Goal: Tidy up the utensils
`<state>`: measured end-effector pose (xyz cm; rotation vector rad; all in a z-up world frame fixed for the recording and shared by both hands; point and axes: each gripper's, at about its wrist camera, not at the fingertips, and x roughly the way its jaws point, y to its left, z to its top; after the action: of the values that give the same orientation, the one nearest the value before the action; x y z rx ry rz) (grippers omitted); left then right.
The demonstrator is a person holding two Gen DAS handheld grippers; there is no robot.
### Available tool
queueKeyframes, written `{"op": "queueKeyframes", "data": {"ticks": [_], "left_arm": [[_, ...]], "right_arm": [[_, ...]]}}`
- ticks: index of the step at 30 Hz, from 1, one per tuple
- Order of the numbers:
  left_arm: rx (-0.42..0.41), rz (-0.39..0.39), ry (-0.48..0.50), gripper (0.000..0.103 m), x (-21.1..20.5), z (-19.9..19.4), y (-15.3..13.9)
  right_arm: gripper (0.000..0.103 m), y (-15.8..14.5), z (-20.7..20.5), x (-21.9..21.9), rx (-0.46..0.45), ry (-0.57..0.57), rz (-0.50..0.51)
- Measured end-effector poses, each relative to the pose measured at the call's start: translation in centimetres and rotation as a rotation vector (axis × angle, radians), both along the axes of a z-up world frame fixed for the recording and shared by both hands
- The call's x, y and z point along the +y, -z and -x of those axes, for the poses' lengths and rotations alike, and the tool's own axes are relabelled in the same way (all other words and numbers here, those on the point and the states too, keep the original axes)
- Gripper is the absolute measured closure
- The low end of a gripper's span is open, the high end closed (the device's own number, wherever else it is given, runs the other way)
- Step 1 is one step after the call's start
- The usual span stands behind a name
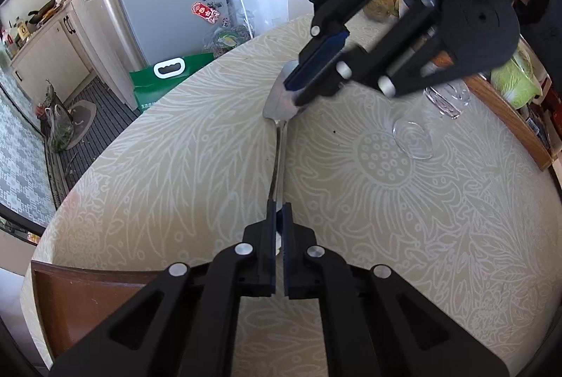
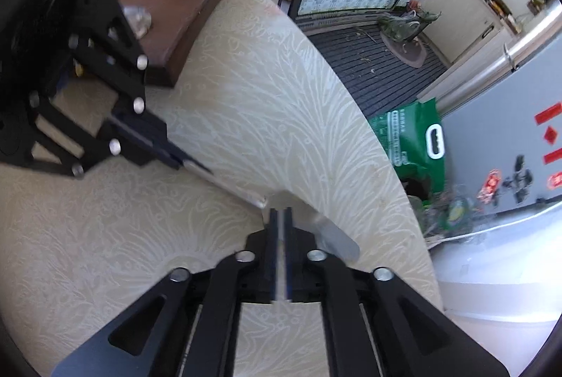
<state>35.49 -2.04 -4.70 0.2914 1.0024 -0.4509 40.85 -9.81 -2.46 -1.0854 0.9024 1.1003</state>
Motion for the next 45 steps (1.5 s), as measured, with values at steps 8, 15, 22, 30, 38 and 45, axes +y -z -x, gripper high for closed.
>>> {"op": "queueKeyframes", "data": {"ticks": [8, 15, 22, 30, 38, 45], "left_arm": [[0.029, 0.06, -0.016, 0.099, 0.7, -0.5, 0.0], [0.053, 0.117, -0.031, 0.1, 1.3, -0.7, 0.1], [0.056, 0.138, -0.029, 0.1, 1.6, -0.4, -0.1], [0.008, 0.048, 0.014, 0.096, 0.4, 0.3, -0.2], [-0.015, 0.071, -0.002, 0.064, 0.5, -0.1, -0.5], [-0.001, 0.06, -0.015, 0.065, 0.6, -0.2, -0.1]], "right_arm": [[0.056, 0.8, 0.4, -0.5, -0.122, -0.025, -0.003], [0.056, 0.9, -0.3, -0.1, -0.12, -0.009, -0.043], [0.069, 1.2, -1.8, 0.7, 0.0, 0.044, -0.068], [0.089, 1.1, -1.4, 1.1, 0.056, 0.029, -0.074], [0.103, 0.2, -1.5, 0.4, 0.088, 0.043, -0.103], [0.05, -1.0, -4.7, -0.3, 0.015, 0.205, -0.201]]}}
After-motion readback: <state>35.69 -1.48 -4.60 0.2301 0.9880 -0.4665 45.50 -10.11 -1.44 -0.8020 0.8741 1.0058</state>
